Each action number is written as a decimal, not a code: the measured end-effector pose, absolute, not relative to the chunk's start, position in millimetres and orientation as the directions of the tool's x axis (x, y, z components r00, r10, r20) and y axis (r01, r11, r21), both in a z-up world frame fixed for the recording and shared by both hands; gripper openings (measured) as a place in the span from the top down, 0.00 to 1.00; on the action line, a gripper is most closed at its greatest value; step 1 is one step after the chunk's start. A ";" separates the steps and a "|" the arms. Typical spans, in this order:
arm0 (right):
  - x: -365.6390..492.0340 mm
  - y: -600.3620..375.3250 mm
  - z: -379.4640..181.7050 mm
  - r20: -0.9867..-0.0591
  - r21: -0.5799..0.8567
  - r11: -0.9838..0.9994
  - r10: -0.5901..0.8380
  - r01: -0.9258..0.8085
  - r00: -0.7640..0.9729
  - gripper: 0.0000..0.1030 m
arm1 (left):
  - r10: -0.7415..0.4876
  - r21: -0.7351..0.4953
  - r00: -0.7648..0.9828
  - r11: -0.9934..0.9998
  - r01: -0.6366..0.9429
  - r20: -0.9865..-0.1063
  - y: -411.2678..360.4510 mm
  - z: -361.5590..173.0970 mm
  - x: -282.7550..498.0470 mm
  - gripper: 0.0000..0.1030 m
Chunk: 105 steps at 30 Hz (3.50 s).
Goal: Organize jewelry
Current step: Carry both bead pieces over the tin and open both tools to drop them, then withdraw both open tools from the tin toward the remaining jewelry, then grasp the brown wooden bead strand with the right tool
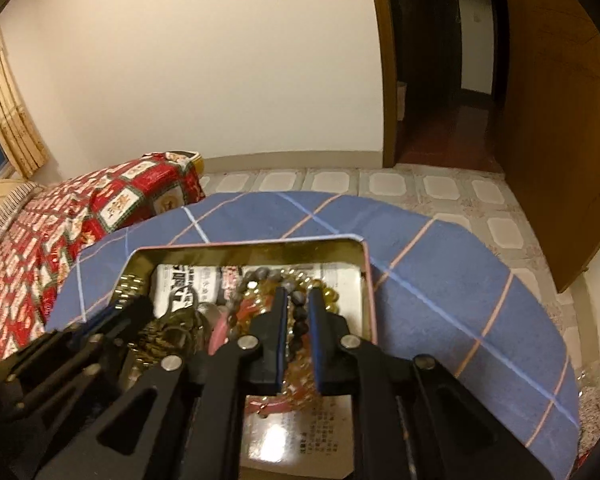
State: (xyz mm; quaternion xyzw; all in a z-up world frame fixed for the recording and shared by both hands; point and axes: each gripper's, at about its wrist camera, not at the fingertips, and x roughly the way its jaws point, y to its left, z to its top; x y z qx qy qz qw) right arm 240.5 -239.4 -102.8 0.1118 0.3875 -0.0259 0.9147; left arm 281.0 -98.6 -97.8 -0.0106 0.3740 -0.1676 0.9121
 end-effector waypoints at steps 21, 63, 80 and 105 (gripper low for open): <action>152.2 -241.2 -53.8 -0.601 0.251 0.954 0.020 0.164 0.799 0.33 | -0.159 0.010 0.757 0.977 0.214 -0.633 -88.3 -49.5 201.1 0.26; 65.0 -178.7 -112.9 -0.689 0.202 0.979 0.142 0.000 0.711 0.33 | -0.114 -0.134 0.744 0.990 0.033 -0.658 44.1 -116.3 89.9 0.27; 128.8 -138.5 -129.2 -0.738 0.119 0.973 0.218 -0.195 0.639 0.33 | -0.149 -0.129 0.688 0.988 0.081 -0.711 53.3 -124.4 120.3 0.34; 162.4 -129.6 -146.7 -0.781 0.165 0.948 0.295 -0.272 0.551 0.70 | -0.178 -0.065 0.597 0.976 0.206 -0.782 20.7 -142.4 169.0 0.51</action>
